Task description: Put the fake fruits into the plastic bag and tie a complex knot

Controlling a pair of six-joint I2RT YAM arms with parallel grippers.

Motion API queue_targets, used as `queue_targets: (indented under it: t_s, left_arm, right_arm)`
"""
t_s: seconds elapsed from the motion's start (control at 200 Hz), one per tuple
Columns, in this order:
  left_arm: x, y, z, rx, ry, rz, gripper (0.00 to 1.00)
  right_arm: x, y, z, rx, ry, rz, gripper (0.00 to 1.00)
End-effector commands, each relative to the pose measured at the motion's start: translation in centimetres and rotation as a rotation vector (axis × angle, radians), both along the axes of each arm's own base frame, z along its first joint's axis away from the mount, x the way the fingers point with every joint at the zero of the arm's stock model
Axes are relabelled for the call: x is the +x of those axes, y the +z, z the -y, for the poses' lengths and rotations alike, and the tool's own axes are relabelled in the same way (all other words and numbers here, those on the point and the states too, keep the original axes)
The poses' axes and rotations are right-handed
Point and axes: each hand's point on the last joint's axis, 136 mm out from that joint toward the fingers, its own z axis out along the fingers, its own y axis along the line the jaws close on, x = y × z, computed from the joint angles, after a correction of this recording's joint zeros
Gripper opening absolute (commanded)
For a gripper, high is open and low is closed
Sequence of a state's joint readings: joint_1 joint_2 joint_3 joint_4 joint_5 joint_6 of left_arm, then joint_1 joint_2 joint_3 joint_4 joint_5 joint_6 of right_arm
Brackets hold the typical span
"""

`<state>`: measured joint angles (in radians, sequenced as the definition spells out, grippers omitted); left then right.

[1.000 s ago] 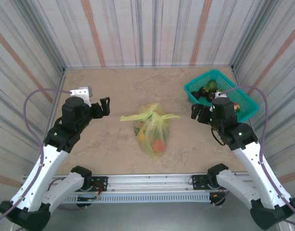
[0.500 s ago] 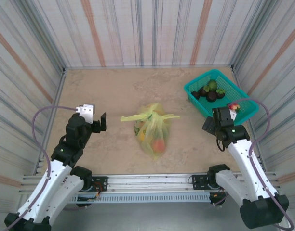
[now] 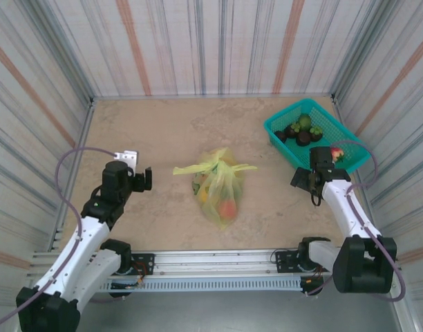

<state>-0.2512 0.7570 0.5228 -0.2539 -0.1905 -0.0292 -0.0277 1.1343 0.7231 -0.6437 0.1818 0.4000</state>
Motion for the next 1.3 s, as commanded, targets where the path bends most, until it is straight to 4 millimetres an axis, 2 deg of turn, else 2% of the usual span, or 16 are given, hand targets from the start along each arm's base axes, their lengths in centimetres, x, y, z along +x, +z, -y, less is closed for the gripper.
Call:
queue_targets:
  t_s: [0.0,0.06,0.105,0.175,0.265,0.356,0.441,0.516,0.561,0.636,0.786,0.892,1.007,1.092,1.212,1.297]
  left_arm:
    - [1.3,-0.7,0.1,-0.056,-0.002,0.034,0.99]
    - [2.1,-1.5,0.0,-0.076,-0.015,0.03,0.99]
    - [2.8,-1.8,-0.1,-0.087,-0.029,0.032,0.99]
    - [4.0,-2.2,-0.8,-0.103,-0.019,0.033,0.99]
    - [5.6,-2.6,-0.9,-0.112,-0.062,0.041,0.99]
    - [6.3,-3.4,-1.7,-0.106,-0.04,0.028,0.99]
    - [6.1,-4.5,-1.4,-0.103,-0.085,0.006,0.99]
    - [5.7,-6.4,-1.8,-0.089,-0.072,-0.019,0.99]
    - [6.0,-6.3,-1.8,-0.086,-0.074,0.001,0.99]
    - [6.8,-5.4,-1.1,-0.087,-0.123,0.072,0.99]
    - [9.5,-4.4,-2.7,-0.095,-0.012,0.188,0.99]
    - [10.6,-5.4,-2.7,-0.073,-0.029,0.176,0.99]
    - [11.1,-7.1,-3.8,-0.064,0.042,0.168,0.99]
    - [11.3,-7.4,-3.3,-0.051,0.018,0.168,0.99]
    - [11.2,-7.4,-3.3,-0.053,0.011,0.163,0.99]
    - [11.0,-7.3,-2.0,-0.014,-0.04,0.17,0.99]
  right_arm:
    - [5.3,-0.2,0.1,-0.054,0.149,0.132,0.99]
    - [7.4,-0.9,0.2,-0.06,0.188,0.162,0.99]
    - [9.3,-0.7,-0.2,-0.058,0.234,0.215,0.99]
    - [12.0,0.4,-1.8,-0.047,0.348,0.332,0.99]
    - [14.0,2.2,-3.3,-0.016,0.427,0.455,0.99]
    - [13.5,2.3,-3.5,0.018,0.412,0.446,0.99]
    - [11.7,1.2,-2.8,-0.017,0.372,0.407,0.99]
    - [10.5,-0.2,-2.5,-0.031,0.371,0.415,0.99]
    - [10.3,-0.6,-1.8,-0.043,0.336,0.444,0.99]
    - [10.8,-0.2,-1.3,-0.052,0.322,0.505,0.99]
    - [12.5,0.8,-1.6,-0.03,0.323,0.62,0.99]
    - [13.7,1.0,-1.9,-0.028,0.352,0.662,0.99]
    - [13.9,-0.2,-1.6,-0.05,0.339,0.676,0.99]
    - [13.7,-0.9,-2.5,-0.075,0.377,0.691,0.99]
    - [13.7,-0.8,-2.0,-0.142,0.332,0.683,0.99]
    - [13.7,-0.8,-1.5,-0.16,0.297,0.684,0.99]
